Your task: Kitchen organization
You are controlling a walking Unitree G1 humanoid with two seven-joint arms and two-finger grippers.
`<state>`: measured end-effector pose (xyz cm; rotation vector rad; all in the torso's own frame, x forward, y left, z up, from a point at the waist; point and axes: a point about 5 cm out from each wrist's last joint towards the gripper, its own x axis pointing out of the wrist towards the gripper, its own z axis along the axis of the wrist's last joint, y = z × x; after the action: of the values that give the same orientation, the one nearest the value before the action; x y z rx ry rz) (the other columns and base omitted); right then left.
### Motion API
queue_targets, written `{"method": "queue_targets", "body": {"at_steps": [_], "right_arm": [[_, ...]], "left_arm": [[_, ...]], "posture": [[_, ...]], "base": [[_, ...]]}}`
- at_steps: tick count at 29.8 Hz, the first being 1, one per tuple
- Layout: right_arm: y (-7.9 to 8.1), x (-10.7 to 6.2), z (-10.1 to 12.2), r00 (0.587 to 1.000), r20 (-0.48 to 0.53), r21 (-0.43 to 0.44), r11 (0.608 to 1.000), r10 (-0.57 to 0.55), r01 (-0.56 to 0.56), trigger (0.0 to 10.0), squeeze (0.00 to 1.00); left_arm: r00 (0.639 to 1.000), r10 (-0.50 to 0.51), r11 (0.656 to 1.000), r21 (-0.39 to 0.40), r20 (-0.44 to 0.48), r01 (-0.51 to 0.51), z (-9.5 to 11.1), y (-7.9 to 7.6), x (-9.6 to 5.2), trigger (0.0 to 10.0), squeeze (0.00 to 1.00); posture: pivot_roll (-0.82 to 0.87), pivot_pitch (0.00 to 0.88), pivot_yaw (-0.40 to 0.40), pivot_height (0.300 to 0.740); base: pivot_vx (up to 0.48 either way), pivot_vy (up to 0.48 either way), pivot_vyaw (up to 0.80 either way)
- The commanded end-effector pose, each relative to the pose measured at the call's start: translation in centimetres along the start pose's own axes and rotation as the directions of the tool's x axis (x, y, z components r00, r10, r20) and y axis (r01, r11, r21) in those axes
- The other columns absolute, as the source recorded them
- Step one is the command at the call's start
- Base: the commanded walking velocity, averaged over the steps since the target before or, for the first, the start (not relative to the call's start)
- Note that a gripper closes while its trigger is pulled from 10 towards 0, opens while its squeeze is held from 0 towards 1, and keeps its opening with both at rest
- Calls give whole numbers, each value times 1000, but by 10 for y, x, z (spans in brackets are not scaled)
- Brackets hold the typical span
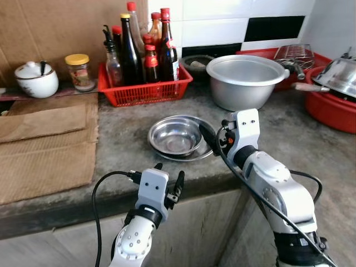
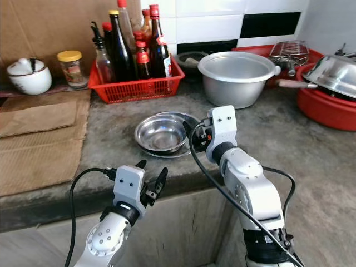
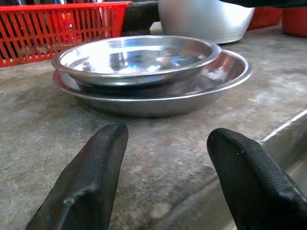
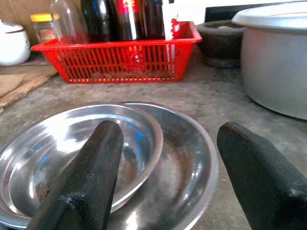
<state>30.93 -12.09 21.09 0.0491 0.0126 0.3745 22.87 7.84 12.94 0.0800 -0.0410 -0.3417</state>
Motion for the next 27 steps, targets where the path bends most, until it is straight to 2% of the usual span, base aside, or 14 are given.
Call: {"method": "queue_targets", "body": {"at_steps": [1, 5, 6, 10, 11, 14, 16, 21, 23, 27], "right_arm": [[-8, 2, 5, 1000, -10, 23, 1000, -1, 1, 10000, 0], [-13, 6, 8, 999, -39, 37, 999, 8, -6, 10000, 0], [-14, 8, 11, 999, -42, 46, 999, 22, -20, 10000, 1000], [-13, 17, 16, 993, -100, 10, 998, 55, -54, 10000, 1000], [-14, 21, 18, 992, -115, 4, 999, 52, -52, 10000, 0], [-15, 32, 25, 986, -162, 40, 999, 28, -22, 10000, 0], [-10, 35, 31, 975, -181, 73, 991, 127, -116, 10000, 0], [-4, 41, 32, 938, -273, 36, 976, 215, -213, 10000, 0], [-3, 42, 32, 935, -279, 34, 975, 220, -220, 10000, 0], [2, 46, 23, 900, -362, 23, 967, 244, -253, 10000, 0]], "left_arm": [[1000, -10, 1000, 1, 6, 10, 2, -4, -1, 10000, 0], [1000, -15, 1000, 4, 0, 15, 0, -6, -2, 10000, 0], [1000, -15, 1000, 9, -7, 15, -2, -6, -2, 10000, 0], [999, -16, 1000, 18, -46, 17, -9, -5, -6, 10000, 0], [999, -13, 1000, 19, -49, 14, -10, -4, -6, 10000, 0], [999, -12, 1000, 21, -50, 13, -10, -4, -7, 10000, 0], [998, -11, 1000, 23, -54, 12, -11, -4, -7, 10000, 0], [998, -18, 1000, 23, -55, 19, -12, -5, -7, 10000, 0], [998, -18, 1000, 22, -55, 19, -13, -5, -7, 10000, 0], [999, -22, 1000, 20, -49, 23, -12, -6, -8, 10000, 0]], "posture": [[118, 29, -37, 740], [115, 28, -33, 740], [115, 27, -36, 740], [116, 25, -36, 740], [122, 21, -38, 740], [125, 18, -40, 740], [126, 12, -40, 740], [128, 9, -42, 740], [128, 9, -42, 740], [129, 6, -44, 740]], "base": [[0, 0, 0], [0, 0, 0], [0, 0, 0], [0, 0, 0], [0, 0, 0], [0, 0, 0], [0, 0, 0], [0, 0, 0], [0, 0, 0], [0, 0, 0]]}}
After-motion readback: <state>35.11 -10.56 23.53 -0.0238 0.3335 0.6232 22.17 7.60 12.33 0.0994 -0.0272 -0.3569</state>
